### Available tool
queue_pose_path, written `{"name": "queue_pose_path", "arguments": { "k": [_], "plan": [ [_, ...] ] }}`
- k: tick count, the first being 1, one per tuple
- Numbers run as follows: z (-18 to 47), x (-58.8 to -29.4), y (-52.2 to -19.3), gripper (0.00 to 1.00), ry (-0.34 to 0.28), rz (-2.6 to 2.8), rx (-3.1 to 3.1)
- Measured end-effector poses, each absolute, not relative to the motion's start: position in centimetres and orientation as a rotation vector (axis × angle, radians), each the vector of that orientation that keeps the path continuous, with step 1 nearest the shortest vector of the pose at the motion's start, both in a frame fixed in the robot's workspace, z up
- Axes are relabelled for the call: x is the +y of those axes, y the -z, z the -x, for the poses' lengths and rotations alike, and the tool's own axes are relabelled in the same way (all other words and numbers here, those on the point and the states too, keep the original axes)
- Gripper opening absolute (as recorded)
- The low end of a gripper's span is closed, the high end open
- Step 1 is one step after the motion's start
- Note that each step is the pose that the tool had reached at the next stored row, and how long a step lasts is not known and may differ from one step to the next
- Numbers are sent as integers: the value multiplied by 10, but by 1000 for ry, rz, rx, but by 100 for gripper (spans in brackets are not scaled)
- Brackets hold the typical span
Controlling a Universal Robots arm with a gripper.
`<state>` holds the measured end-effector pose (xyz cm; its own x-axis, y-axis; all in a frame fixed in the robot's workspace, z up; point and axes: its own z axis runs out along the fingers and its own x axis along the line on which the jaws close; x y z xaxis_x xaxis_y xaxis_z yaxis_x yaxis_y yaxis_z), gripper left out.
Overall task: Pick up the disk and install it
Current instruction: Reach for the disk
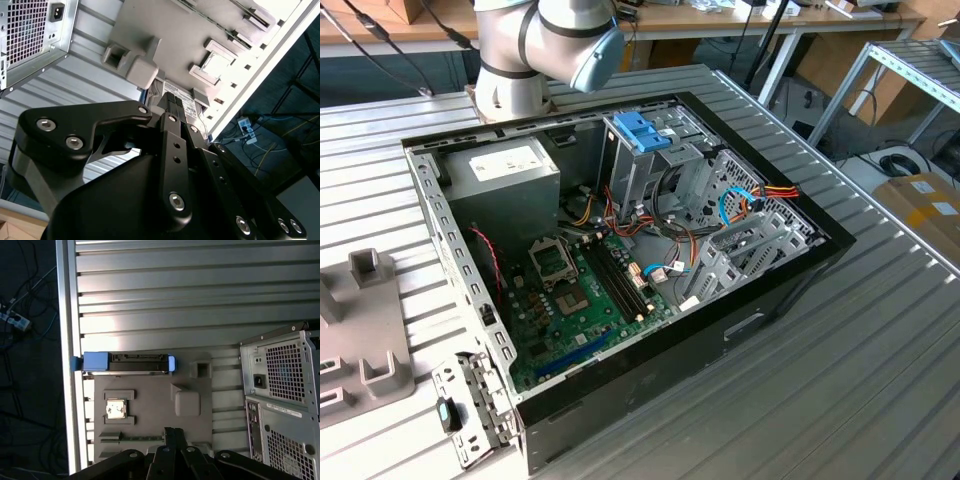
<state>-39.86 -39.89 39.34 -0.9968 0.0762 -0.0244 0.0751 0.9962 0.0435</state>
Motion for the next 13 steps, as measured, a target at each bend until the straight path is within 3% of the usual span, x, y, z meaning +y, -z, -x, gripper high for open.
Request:
{"name": "queue_pose_path", "arguments": {
  "k": [13],
  "plan": [
    [405, -399, -393, 10, -66, -118, 3113]
  ]
}}
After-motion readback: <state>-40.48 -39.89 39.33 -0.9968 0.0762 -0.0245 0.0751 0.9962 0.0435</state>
